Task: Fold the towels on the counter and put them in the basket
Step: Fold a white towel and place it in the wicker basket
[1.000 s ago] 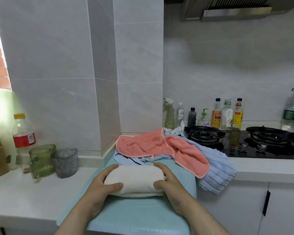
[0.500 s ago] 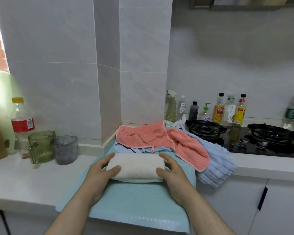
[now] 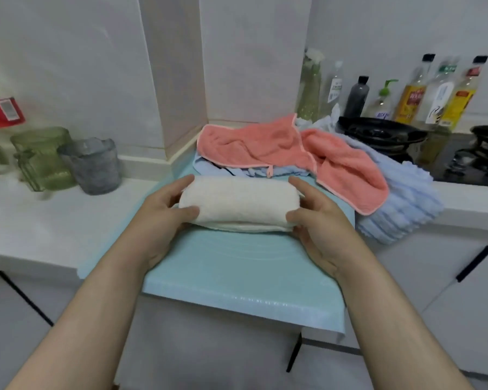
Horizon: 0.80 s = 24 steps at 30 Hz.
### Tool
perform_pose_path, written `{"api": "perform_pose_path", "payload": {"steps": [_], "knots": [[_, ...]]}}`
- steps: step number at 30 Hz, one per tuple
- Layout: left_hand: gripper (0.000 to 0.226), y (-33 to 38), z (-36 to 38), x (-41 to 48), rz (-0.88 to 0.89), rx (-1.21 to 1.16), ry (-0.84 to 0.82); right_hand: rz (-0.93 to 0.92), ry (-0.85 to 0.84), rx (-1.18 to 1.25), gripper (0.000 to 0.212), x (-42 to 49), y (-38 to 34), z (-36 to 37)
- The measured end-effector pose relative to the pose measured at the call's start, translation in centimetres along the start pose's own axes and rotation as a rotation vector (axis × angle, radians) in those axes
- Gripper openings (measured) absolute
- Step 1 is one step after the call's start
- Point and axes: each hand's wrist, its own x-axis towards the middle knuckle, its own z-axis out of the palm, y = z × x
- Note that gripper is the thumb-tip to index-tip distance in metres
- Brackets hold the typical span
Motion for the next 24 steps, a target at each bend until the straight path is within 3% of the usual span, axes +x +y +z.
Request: {"api": "perform_pose_path", "payload": {"steps": [11,21,24], "knots": [[0.062,-0.9,-0.6,0.1,0.049,0.323,0.046,-0.019,0.024,-0.177,0.070,0.0,1.1,-1.0],[0.070,1.1,0.1,-0.4,-0.165,0.359,0.067,0.204,0.081,-0.202,0.074,-0.5,-1.5,0.4],[0.063,2.1,0.0,-0.2,-0.267,0.322,0.033,0.318,0.075,-0.199,0.074,-0.3,-2.6,0.8]]}}
